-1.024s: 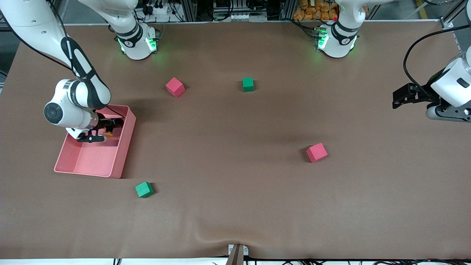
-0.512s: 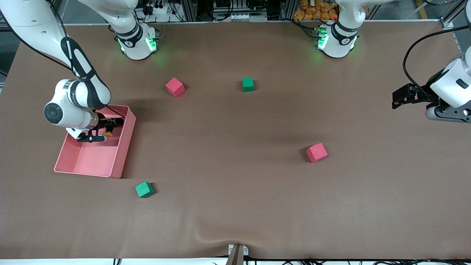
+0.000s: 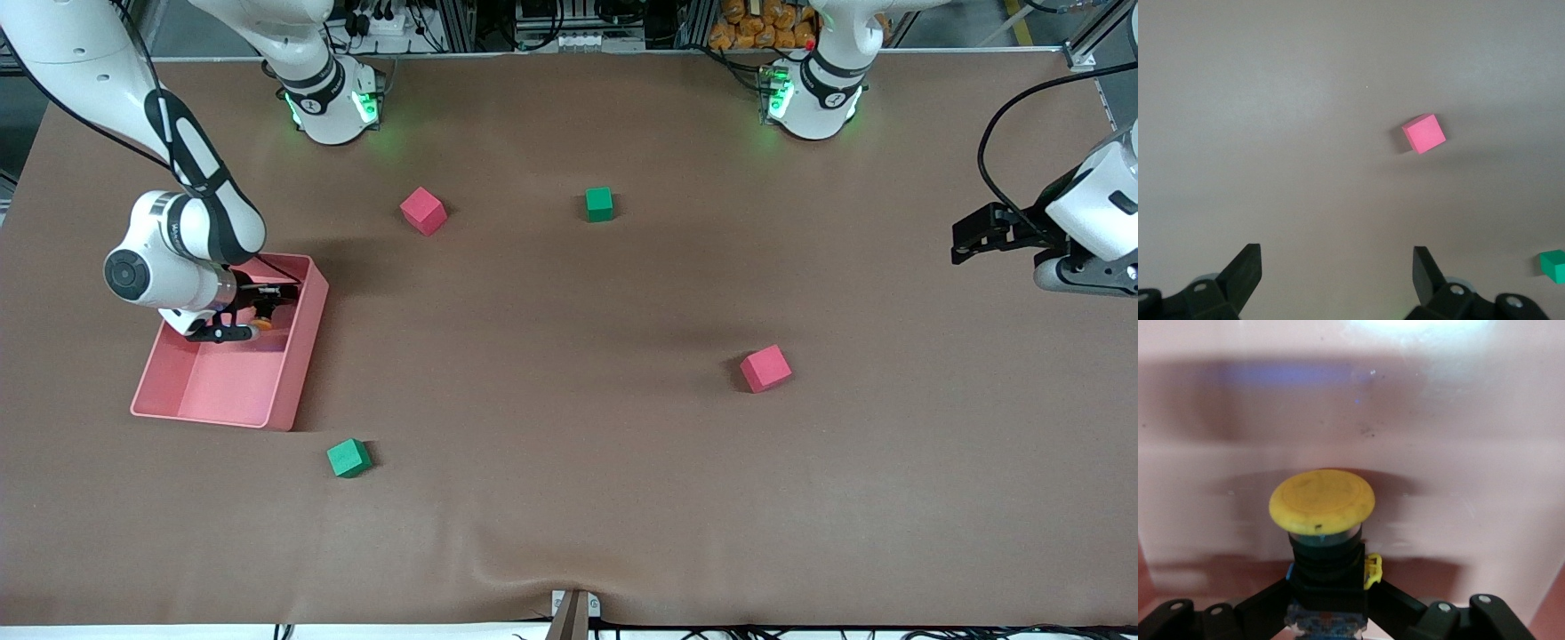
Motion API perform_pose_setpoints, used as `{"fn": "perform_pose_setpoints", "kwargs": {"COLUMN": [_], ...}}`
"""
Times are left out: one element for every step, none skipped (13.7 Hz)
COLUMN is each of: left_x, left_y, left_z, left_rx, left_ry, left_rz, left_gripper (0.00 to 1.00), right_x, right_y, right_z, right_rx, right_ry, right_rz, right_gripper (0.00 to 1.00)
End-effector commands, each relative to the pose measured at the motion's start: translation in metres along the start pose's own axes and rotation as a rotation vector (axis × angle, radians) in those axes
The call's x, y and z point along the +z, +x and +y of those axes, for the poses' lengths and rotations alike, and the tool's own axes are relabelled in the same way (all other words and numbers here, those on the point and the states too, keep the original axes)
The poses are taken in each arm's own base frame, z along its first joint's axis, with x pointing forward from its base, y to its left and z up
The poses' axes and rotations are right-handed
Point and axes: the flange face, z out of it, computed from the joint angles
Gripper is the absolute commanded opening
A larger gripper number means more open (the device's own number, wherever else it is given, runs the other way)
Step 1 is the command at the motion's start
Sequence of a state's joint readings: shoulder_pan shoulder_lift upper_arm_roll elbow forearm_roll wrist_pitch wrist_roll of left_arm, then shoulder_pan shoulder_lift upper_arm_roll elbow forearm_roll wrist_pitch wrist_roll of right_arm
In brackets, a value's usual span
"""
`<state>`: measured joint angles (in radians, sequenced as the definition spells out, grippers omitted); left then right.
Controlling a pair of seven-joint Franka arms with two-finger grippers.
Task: Place and upright button with both arms
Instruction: 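Lift the button out of the tray with the right gripper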
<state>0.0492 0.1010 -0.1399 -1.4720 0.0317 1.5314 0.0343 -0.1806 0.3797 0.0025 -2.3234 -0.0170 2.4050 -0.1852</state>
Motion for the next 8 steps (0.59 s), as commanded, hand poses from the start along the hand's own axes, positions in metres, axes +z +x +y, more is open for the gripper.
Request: {"fn": "perform_pose_setpoints", "kwargs": {"left_x": [-0.007, -0.008, -0.01, -0.01, -0.011, -0.01, -0.01, -0.01], "left_y": [-0.004, -0.004, -0.005, -0.004, -0.004, -0.003, -0.004, -0.004], "left_z": [-0.001, -0.001, -0.001, 0.0, 0.003, 0.002, -0.001, -0.001], "left_rx": [0.0, 0.004, 0.005, 0.007, 0.013, 0.011, 0.007, 0.005], "left_ry": [0.019, 0.019, 0.021, 0.024, 0.026, 0.025, 0.024, 0.024], "left_rz": [0.009, 0.01, 0.013, 0.013, 0.016, 0.015, 0.016, 0.015], "left_gripper": [1.0, 1.0, 1.0, 1.0, 1.0, 1.0, 1.0, 1.0], "right_x": [-0.004, -0.012, -0.017, -0.02, -0.025, -0.033, -0.04, -0.048], "right_y": [-0.001, -0.001, -0.001, 0.0, 0.001, 0.004, 0.005, 0.006], "right_z": [0.007, 0.007, 0.007, 0.007, 0.009, 0.01, 0.011, 0.014], "right_rx": [-0.04, -0.051, -0.055, -0.069, -0.084, -0.101, -0.119, -0.129], "right_ry": [0.002, -0.002, -0.003, -0.005, -0.008, -0.012, -0.015, -0.017], "right_rz": [0.006, 0.021, 0.027, 0.034, 0.043, 0.057, 0.066, 0.071], "right_gripper": [0.0, 0.0, 0.0, 0.0, 0.0, 0.0, 0.0, 0.0]}}
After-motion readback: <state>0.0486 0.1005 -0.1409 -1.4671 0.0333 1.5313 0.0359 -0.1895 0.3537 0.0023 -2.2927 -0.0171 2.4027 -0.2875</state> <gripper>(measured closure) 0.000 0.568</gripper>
